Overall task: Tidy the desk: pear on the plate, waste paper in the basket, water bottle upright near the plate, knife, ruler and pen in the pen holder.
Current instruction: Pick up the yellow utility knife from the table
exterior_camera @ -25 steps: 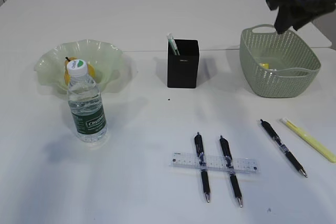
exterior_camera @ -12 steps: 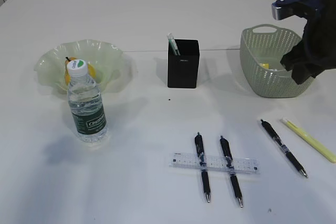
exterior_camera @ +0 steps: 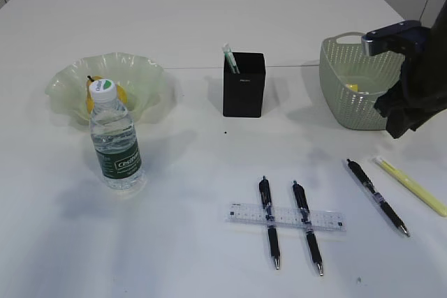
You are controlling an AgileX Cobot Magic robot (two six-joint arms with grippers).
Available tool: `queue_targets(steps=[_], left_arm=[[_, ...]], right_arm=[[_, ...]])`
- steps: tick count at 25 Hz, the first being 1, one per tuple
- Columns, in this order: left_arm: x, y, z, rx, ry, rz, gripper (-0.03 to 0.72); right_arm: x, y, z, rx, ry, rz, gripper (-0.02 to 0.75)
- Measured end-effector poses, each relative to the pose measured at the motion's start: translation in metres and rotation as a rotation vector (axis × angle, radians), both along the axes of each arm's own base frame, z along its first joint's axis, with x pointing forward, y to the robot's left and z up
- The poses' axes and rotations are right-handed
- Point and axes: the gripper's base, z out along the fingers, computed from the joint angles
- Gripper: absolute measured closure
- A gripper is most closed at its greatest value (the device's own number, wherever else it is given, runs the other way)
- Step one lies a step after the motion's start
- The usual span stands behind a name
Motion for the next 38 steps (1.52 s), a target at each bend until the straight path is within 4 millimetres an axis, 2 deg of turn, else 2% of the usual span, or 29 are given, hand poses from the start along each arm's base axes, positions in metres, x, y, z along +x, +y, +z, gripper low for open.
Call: queue_targets(steps=[8,16,20,30,38], left_arm=[[0.0,0.0,0.0,0.001,0.0,0.0,0.169],[0.0,0.0,0.0,0.004,0.0,-0.001,0.169],[0.0,0.0,0.0,0.005,0.0,-0.001,0.169],[0.0,0.001,0.0,0.007,0.0,-0.001,0.171],[0.0,0.001,0.0,0.007,0.0,-0.001,0.171]], right_arm=[[0.009,-0.003,-0.033,0.002,0.065,0.028,0.467],[0.013,-0.019,-0.048,0.006,0.086,0.007,0.467],[0.015,-0.019,-0.056,0.011,0.095,0.02,0.467],[0.018,-0.019,-0.061,0.01,0.077,0.028,0.467],[0.021,-0.019,-0.075,0.011,0.096,0.028,0.467]])
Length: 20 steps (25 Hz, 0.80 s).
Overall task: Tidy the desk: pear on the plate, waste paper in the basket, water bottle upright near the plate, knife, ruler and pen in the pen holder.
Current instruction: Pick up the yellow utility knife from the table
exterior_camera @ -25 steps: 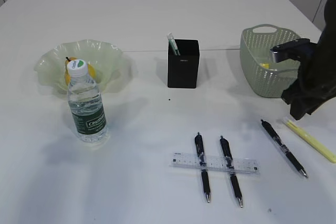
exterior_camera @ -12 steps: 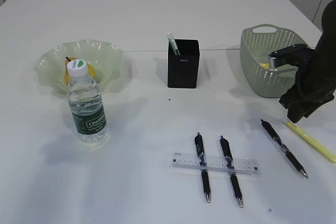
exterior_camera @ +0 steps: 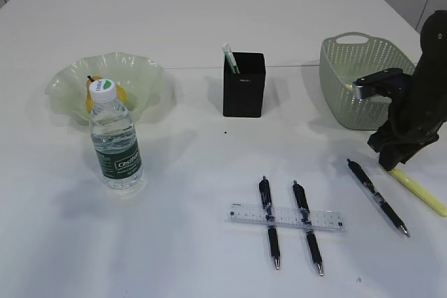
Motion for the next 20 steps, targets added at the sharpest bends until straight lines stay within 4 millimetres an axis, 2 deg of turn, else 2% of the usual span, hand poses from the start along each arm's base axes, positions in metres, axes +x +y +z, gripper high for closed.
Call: queue_targets(steps=[6,20], left_arm=[[0.0,0.0,0.0,0.0,0.0,0.0,0.171],[0.0,0.0,0.0,0.0,0.0,0.0,0.171]], right_arm=[[0.001,0.0,-0.01,0.0,0.022,0.002,0.467],[0.002,0.0,-0.018,0.001,0.031,0.0,0.467]])
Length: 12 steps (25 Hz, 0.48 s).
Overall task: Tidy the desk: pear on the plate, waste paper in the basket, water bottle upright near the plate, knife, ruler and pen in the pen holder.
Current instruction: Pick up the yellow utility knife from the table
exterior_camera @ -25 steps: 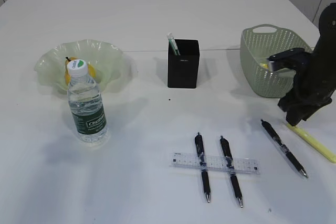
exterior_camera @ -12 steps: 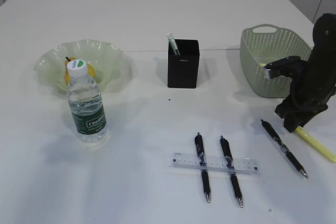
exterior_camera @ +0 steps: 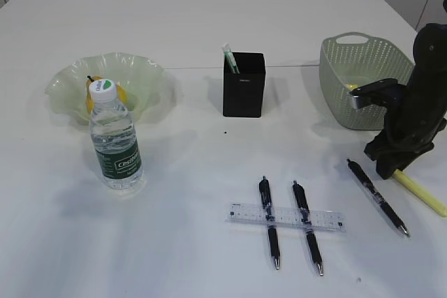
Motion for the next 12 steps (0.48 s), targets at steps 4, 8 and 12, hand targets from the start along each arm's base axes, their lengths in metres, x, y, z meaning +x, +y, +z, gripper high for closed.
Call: queue_targets(steps=[4,8,12], left_arm=[[0.0,0.0,0.0,0.0,0.0,0.0,0.171],[0.0,0.0,0.0,0.0,0.0,0.0,0.171],[0.0002,0.0,0.0001,0.0,-0.002,0.0,0.171]], right_arm=[[0.0002,0.0,0.0,0.0,-0.002,0.0,0.469],[0.0002,0.0,0.0,0.0,-0.002,-0.002,0.524],[0.0002,0.0,-0.0018,0.001,0.002,-0.012,0.584]])
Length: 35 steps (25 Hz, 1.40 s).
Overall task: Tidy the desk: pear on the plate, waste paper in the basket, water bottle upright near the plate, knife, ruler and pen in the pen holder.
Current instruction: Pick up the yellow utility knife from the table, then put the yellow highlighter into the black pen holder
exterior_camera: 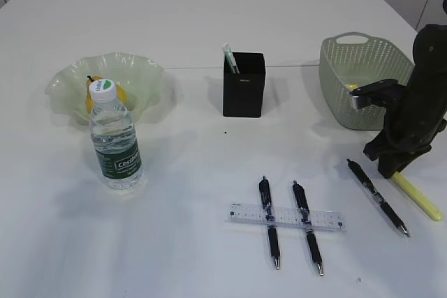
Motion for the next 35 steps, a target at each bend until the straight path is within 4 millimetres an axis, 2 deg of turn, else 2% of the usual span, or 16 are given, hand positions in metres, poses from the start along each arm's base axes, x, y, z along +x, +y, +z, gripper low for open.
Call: queue_targets(steps=[13,17,21,28,31,35], left_arm=[[0.0,0.0,0.0,0.0,0.0,0.0,0.171],[0.0,0.0,0.0,0.0,0.0,0.0,0.171],[0.0,0.0,0.0,0.0,-0.004,0.001,0.176],[0.001,0.0,0.001,-0.001,-0.014,0.002,0.178],[0.001,0.0,0.001,-0.001,-0.015,0.003,0.178],[0.0,0.0,0.0,0.0,0.001,0.0,0.178]], right_arm=[[0.001,0.0,0.0,0.004,0.006,-0.006,0.615],[0.0,0.002,0.01,0.021,-0.011,-0.019,0.615],[0.0,0.005,0.036,0.057,-0.052,-0.042,0.615],[0.009,0.015,0.105,0.164,-0.202,-0.073,0.615],[0.014,0.025,0.135,0.231,-0.282,-0.043,0.615],[0.019,0.049,0.163,0.32,-0.365,0.018,0.615]])
